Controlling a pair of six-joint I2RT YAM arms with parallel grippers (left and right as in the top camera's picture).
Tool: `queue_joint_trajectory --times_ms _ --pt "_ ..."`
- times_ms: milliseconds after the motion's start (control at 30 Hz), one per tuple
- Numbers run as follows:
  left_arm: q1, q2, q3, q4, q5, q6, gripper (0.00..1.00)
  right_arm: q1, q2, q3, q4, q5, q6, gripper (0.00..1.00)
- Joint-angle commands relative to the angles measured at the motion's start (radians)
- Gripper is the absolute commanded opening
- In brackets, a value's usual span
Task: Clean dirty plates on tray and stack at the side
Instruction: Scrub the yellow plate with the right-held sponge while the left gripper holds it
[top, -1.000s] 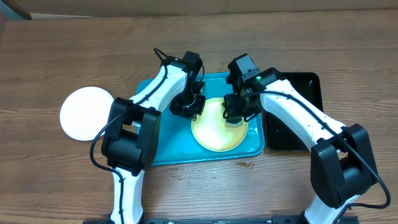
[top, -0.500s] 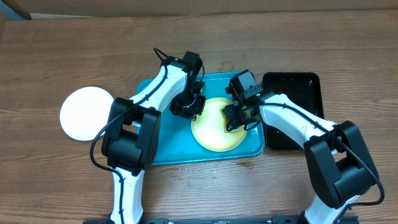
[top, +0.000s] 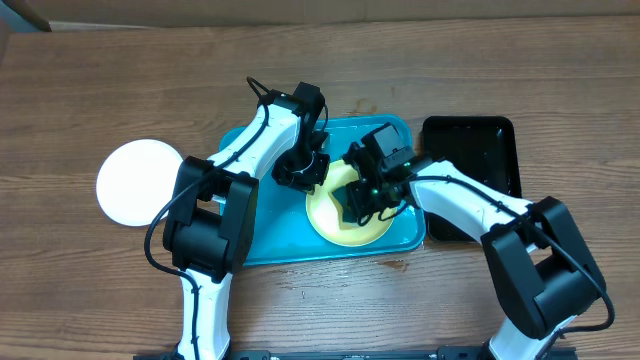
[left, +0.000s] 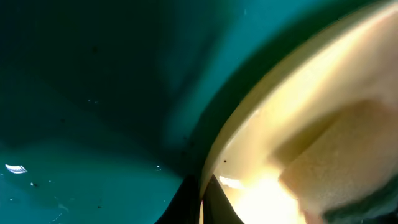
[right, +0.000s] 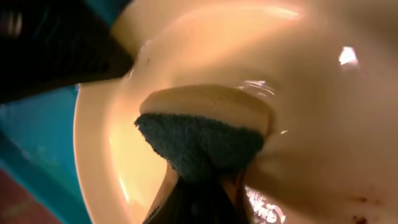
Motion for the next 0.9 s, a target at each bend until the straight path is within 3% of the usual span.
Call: queue_joint_trajectory --times_ms 0,167,300,567,700,867 --pt "0.003 0.029 -0.018 0.007 -0.046 -0.029 0.04 -0.021 -0.003 0.005 0.043 0.200 0.138 0.08" --pt "0.003 0.029 -0.018 0.007 -0.046 -0.033 0.04 -0.051 -0.003 0.026 0.071 0.314 0.165 0.08" --pt "0.003 0.029 -0.018 0.007 -0.046 -0.033 0.04 -0.063 -0.003 0.026 -0.024 0.342 0.193 0.07" --pt "0.003 0.029 -0.018 0.003 -0.046 -0.033 0.04 -0.062 -0.003 0.026 -0.298 0.151 0.207 0.04" --pt "0.003 0.029 -0.018 0.004 -0.047 -0.033 0.04 -0.048 -0.003 0.026 -0.253 -0.010 0.163 0.04" --pt "0.003 0.029 -0.018 0.003 -0.046 -0.033 0.04 -0.023 -0.003 0.026 -0.137 0.028 0.216 0.04"
